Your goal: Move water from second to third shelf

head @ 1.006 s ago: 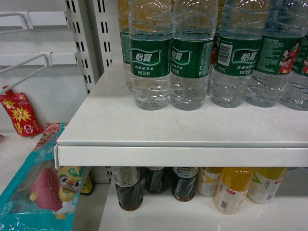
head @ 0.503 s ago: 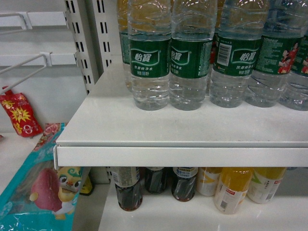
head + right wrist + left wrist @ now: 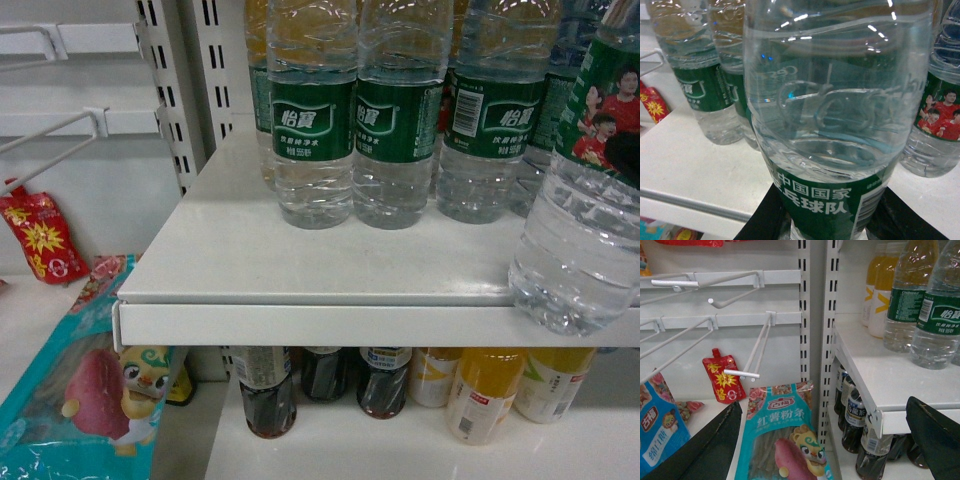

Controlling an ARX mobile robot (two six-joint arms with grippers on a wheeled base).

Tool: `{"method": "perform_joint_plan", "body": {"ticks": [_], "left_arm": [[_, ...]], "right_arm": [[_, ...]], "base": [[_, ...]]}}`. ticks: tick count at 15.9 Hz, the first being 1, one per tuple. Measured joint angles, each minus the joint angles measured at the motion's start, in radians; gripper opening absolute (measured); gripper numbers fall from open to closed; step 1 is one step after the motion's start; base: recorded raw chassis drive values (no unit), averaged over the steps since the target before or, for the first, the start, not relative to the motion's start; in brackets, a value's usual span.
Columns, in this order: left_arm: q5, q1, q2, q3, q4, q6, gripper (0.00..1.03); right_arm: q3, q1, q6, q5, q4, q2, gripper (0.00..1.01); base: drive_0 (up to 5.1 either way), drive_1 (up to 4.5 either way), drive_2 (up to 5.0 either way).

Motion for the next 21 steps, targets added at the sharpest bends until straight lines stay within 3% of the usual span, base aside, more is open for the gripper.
{"method": "perform_joint_plan", "body": {"ticks": [5,11,17,18,21], "left_arm": [[0.000,0.000,0.000,0.000,0.000,0.000,0.98],[0.000,0.000,0.000,0.000,0.000,0.000,0.98],[0.000,0.000,0.000,0.000,0.000,0.000,0.98],[0.000,0.000,0.000,0.000,0.000,0.000,0.98],[0.000,0.000,0.000,0.000,0.000,0.000,0.98]], "right_arm": [[0.114,-0.026,0.031,-0.026,0.002,0.138,0.32],[0.223,-0.024,0.024,-0.013,0.014,0.274,0.32],[0.248,-0.018,0.015,-0.004,0.026,0.310,0.32],[0.248,-0.018,0.012,-0.002,0.041,0.316,0.59],[0.251,-0.019,0.003,0.001,0.066,0.312,0.96]], "base": [[0.0,0.00,0.0],[0.0,0.00,0.0],[0.0,0.00,0.0],[0.0,0.00,0.0],[0.0,0.00,0.0]]}}
